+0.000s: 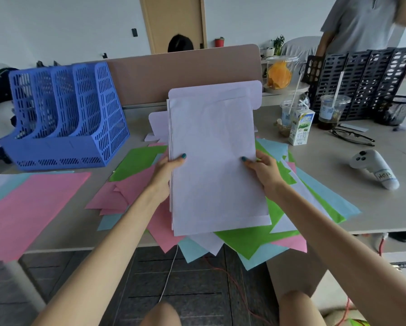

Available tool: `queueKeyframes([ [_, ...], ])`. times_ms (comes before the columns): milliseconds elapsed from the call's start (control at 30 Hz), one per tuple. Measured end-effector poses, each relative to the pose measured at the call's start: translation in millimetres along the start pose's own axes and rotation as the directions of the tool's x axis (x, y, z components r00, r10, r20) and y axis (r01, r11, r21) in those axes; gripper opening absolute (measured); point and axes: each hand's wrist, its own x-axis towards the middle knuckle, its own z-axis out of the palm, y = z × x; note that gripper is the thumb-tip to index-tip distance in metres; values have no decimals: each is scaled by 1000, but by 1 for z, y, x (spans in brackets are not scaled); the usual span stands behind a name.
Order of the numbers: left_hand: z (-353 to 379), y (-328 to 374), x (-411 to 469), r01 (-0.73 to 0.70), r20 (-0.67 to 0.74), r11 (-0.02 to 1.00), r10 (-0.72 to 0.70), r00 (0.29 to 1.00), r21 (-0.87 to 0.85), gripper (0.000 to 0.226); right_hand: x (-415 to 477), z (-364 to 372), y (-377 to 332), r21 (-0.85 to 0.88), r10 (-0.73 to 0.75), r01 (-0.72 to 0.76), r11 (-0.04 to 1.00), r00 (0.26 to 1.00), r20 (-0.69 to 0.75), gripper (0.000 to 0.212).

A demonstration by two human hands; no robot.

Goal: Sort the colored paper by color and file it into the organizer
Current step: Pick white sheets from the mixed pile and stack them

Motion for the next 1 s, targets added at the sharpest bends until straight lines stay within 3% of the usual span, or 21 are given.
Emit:
queueKeyframes([
  [100, 3, 7, -15, 117, 118, 993, -114, 987, -26, 25, -7, 4, -10, 57, 27, -26, 998, 999, -18, 13],
  [200, 9, 21, -24, -4, 78, 998, -1, 997, 66, 29, -12, 8, -24, 84, 19, -20, 996, 1000, 16, 11],
  [300, 21, 44, -34, -133, 29, 990, 132, 991, 53, 13, -15, 17, -47, 120, -63, 58, 991, 997, 34, 9],
  [400, 26, 63, -39, -242, 15, 969, 242, 970, 39, 16, -18, 28, -66, 123, -154, 148, 981, 987, 39, 9],
  [467, 25, 64, -41, -265, 38, 964, 264, 964, 33, 25, -22, 32, -69, 112, -165, 159, 981, 985, 48, 7],
  [633, 14, 62, -49, -262, 53, 965, 263, 963, -27, 34, -27, 29, -59, 50, -117, 112, 992, 988, 101, 40],
  [733, 3, 68, -49, -256, 33, 963, 259, 965, -80, 51, -27, 26, -59, 10, -116, 116, 993, 983, 139, 32],
  [900, 11, 83, -50, -249, 104, 968, 247, 963, 12, 27, -31, 43, -68, -39, -174, 180, 983, 977, 127, 17],
  [1000, 17, 90, -50, -297, 54, 953, 294, 954, 53, 18, -33, 56, -75, -28, -240, 243, 970, 968, 80, 19],
])
